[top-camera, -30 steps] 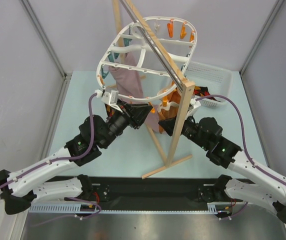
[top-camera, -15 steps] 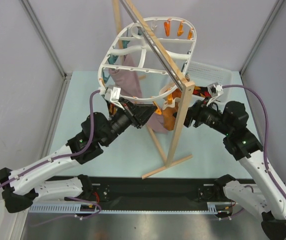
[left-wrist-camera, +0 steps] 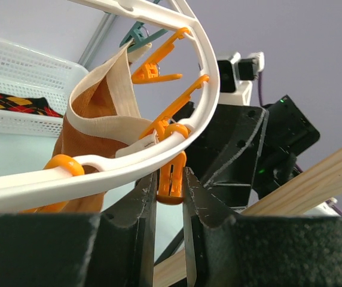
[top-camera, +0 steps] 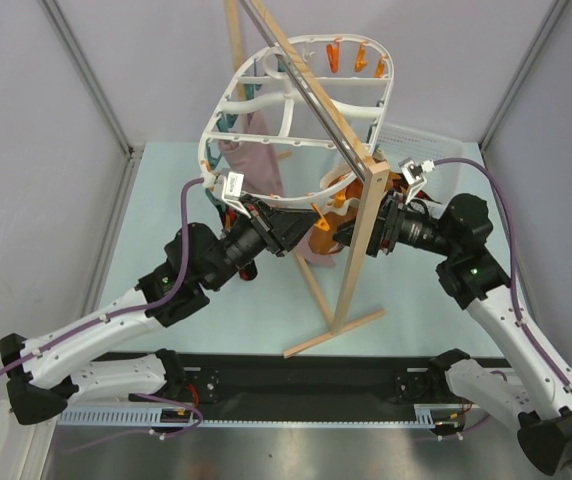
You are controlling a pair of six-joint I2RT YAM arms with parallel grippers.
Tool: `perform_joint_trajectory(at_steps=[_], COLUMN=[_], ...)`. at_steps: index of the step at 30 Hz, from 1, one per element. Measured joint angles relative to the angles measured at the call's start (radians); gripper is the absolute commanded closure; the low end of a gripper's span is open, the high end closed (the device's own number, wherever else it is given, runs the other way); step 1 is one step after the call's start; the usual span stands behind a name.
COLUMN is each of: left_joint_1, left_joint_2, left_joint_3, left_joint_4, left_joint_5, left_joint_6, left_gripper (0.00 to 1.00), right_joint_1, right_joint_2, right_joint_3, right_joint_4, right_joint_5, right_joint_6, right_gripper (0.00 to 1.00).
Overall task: Clip the socks to the hanger
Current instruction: Open the clamp at the hanger.
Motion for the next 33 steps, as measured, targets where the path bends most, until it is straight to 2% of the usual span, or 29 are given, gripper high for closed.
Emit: perform_joint_trajectory(at_steps=[7,14,23,26,27,29,30,31,33], left_joint_1=[0.001,0.003,0.005,0.005,0.005,0.009,0.01,0.01,0.009], left_joint_2=[0.002,0.005,0.016,0.019,0.019,0.017,0.016,0.016,0.018], left_joint_3=[0.0,0.0,0.0,0.0,0.0,0.001,0.002,0.005,0.016], left_joint_4=[0.012,0.012,0.014,0.014,0.014,0.014,0.011,0.005,-0.028], left_joint_5=[0.015,0.019,0.021,0.02,0.017,0.01,0.007,0.003,-0.008], left_joint_6=[-0.011,-0.026,-0.035,-0.036,-0.037,-0.047,-0.053,-0.054,-0.064], left_gripper=[0.81,0.82,0.82,0.81,0.81,0.73,0.66,0.52,0.43], right_joint_1=[0.0,0.006,0.034,0.047,0.049,0.056,0.058,0.062,0.076], right_joint_2=[0.068,0.093,0.137,0.151,0.154,0.158,0.16,0.161,0.161], right_joint_3=[-0.017,-0.058,-0.069,-0.069,-0.071,-0.072,-0.072,-0.072,-0.072], right_joint_4=[0.194,0.389,0.497,0.534,0.545,0.562,0.565,0.565,0.549], right_joint_5=[-0.062,-0.096,-0.097,-0.096,-0.098,-0.098,-0.095,-0.092,-0.084], right_joint_6=[0.114,0.227,0.285,0.301,0.306,0.305,0.304,0.3,0.274], right_gripper=[0.42,0.5,0.6,0.8,0.93,1.0,1.0,1.0,1.0])
